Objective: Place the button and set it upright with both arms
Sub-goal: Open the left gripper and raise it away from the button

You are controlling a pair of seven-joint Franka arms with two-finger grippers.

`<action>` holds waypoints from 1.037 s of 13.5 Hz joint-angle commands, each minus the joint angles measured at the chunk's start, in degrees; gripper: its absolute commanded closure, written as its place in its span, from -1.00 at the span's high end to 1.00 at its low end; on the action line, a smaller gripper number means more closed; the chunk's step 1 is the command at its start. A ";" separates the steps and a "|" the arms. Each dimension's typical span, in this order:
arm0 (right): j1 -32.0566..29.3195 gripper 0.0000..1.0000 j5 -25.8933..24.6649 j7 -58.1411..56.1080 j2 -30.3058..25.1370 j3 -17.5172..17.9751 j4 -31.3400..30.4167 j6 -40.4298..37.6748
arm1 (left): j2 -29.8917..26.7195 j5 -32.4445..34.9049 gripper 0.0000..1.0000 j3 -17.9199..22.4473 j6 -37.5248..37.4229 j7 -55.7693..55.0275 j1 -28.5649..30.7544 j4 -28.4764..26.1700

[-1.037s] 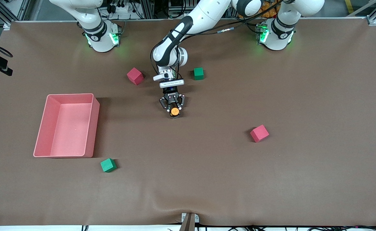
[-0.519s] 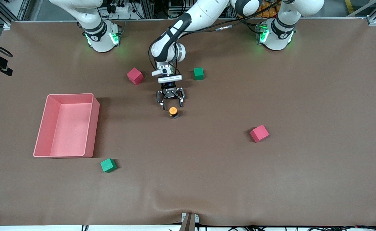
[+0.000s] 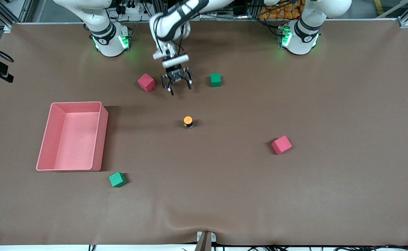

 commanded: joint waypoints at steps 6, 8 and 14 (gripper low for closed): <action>-0.08 1.00 0.31 -0.48 0.71 0.67 0.54 0.46 | -18.93 -15.70 1.00 0.26 -11.08 24.70 4.13 -1.64; 0.28 1.00 0.39 -0.40 0.79 0.67 0.54 0.54 | -24.55 -17.38 1.00 0.26 -14.42 32.61 7.99 -1.64; 3.60 1.00 0.48 -0.48 2.19 0.76 0.54 0.81 | -38.80 -24.92 1.00 0.17 -15.06 58.71 23.97 -1.64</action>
